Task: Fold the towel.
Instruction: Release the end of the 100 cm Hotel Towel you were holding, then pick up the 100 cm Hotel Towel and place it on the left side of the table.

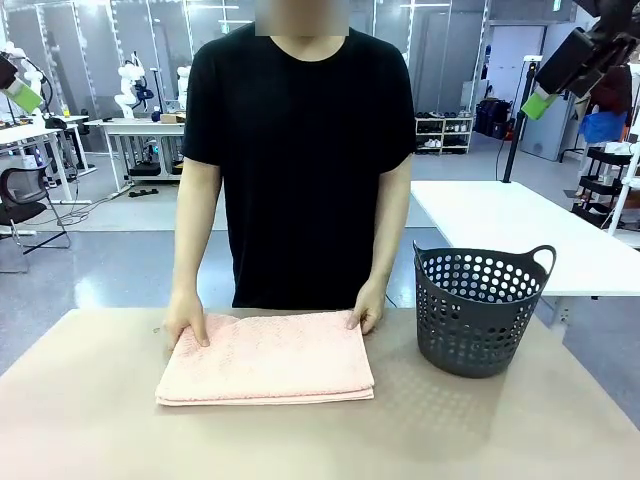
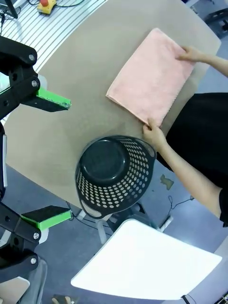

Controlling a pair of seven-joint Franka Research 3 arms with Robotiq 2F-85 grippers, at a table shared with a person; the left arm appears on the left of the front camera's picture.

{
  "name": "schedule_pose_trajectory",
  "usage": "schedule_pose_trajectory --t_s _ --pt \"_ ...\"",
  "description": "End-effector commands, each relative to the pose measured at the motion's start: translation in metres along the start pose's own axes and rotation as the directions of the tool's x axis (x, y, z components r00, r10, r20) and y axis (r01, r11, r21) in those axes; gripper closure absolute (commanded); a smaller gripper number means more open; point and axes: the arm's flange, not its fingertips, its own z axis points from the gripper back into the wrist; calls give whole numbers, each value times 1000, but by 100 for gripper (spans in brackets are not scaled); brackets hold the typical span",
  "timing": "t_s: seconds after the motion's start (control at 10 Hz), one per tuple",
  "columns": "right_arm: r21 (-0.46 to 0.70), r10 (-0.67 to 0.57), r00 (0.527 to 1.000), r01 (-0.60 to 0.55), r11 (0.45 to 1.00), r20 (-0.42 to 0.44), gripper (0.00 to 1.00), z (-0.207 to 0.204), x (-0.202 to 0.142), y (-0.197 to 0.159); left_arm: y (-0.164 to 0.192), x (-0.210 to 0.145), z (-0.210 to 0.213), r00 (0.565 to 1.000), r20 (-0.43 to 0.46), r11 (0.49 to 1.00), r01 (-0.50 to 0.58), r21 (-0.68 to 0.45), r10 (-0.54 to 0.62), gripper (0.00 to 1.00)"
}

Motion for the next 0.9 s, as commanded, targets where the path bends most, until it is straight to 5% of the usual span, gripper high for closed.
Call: schedule_pose_trajectory --t_s 0.0,0.8 --pt "-3 -1 1000 1 1000 0 0 0 0 0 0 0 3 1000 4 1000 -2 5 2 0" --pt "-3 -1 1000 1 1000 0 0 0 0 0 0 0 3 1000 4 1000 -2 5 2 0"
